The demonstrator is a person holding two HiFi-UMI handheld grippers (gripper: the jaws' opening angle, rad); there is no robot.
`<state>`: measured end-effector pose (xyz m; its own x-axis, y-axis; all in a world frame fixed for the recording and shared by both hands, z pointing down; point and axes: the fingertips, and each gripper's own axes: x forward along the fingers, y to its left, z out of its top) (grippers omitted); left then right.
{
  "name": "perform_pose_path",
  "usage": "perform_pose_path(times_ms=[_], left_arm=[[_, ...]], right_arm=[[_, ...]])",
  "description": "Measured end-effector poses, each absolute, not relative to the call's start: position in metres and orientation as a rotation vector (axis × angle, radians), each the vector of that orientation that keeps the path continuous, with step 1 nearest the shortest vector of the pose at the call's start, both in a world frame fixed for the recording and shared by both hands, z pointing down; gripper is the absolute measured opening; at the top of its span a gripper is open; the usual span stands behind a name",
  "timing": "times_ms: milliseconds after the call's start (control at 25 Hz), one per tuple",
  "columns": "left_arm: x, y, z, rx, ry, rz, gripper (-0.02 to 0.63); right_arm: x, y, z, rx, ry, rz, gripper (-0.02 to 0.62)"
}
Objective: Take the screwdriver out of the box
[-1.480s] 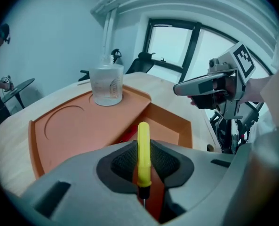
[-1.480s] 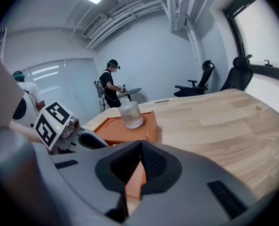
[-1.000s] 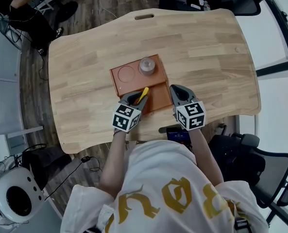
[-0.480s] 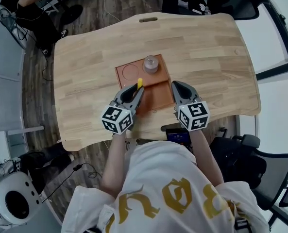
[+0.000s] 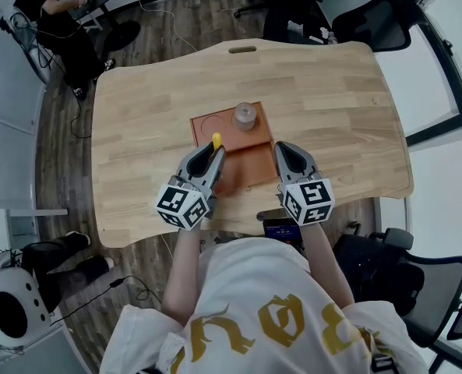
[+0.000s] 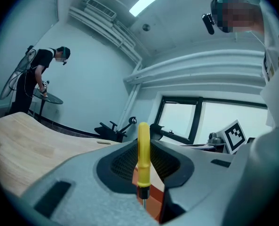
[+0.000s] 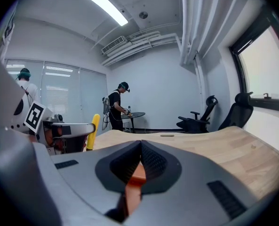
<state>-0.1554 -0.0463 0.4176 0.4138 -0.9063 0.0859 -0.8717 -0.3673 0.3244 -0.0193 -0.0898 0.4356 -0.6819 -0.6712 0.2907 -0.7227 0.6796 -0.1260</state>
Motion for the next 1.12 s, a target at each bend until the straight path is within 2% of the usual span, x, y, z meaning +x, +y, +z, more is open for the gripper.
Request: perform_pose_path(times_ms=[1120], left_arm=[[-0.147, -0.029, 0.391, 2.381, -1.534, -0.279, 0.080]], right_arm=[[-0.006, -0.066, 0.427, 1.156, -2.676, 0.292, 0.011]])
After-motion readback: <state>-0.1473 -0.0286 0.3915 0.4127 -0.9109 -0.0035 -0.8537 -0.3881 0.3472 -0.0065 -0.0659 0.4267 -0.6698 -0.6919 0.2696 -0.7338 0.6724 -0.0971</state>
